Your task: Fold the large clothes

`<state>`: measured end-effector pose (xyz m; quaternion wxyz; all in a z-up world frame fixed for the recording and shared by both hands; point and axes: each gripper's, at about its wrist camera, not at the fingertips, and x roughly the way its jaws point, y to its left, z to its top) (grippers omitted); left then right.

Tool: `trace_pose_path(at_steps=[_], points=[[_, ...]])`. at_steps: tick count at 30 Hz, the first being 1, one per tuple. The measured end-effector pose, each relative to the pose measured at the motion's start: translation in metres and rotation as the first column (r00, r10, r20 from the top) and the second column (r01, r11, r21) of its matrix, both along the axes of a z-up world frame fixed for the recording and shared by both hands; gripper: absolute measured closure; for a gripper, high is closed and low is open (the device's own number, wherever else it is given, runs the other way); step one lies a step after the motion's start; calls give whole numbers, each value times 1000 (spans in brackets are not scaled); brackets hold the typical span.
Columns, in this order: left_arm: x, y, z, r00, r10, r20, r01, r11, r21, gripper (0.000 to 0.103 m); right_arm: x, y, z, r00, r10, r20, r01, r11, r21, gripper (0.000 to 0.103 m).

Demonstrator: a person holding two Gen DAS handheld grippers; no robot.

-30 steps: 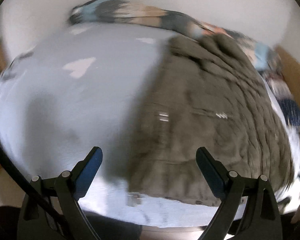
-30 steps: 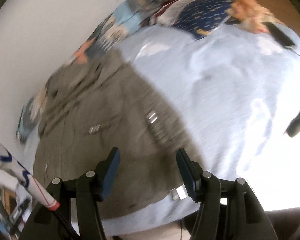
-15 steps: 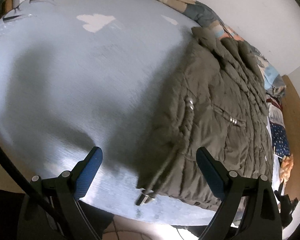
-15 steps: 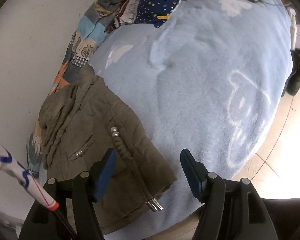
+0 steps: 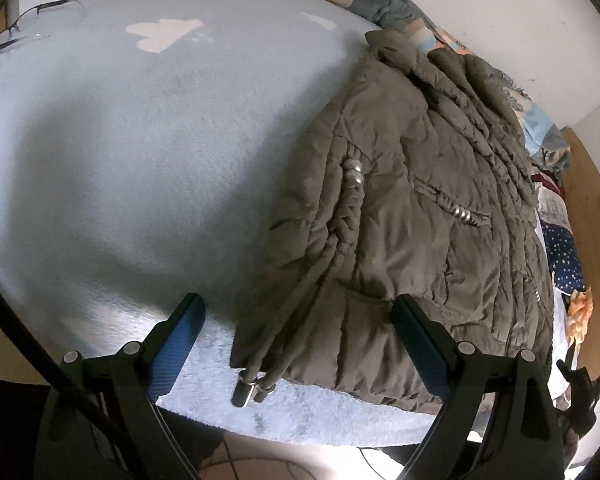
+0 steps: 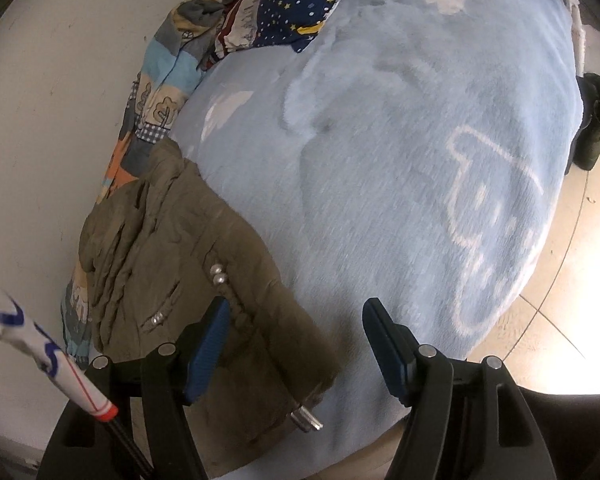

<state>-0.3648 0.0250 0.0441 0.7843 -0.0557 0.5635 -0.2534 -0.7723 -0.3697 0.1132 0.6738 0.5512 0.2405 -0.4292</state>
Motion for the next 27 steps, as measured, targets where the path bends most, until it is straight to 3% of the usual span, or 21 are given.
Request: trace_pose_path(at_steps=[5, 10, 16, 18, 21, 24, 27], points=[[3, -5, -2, 1000, 3, 0, -3, 1000, 1, 8, 4, -10, -14, 1000, -3, 6, 3, 1000, 26, 27], [3, -8, -4, 1000, 2, 7, -2, 1000, 8, 8, 9, -8, -36, 994, 13, 107, -27, 991, 130, 24], [1, -10, -5, 999, -1, 39, 0, 1000, 21, 8, 42, 13, -42, 977, 158, 145, -180, 971, 155, 23], [-3, -14, -2, 997, -5, 74, 2, 999, 32, 10, 60, 24, -34, 963, 246, 112, -257, 961, 101, 26], [-18, -28, 8, 979, -62, 193, 47, 996, 82, 20, 76, 36, -15, 945, 324, 46, -324, 946, -12, 58], [-35, -44, 16, 942, -137, 305, 97, 985, 143, 20, 87, 45, 6, 934, 355, -39, -357, 923, -142, 65], [-43, -58, 14, 919, -193, 345, 134, 973, 187, 20, 98, 47, 5, 924, 378, -65, -383, 909, -163, 65]])
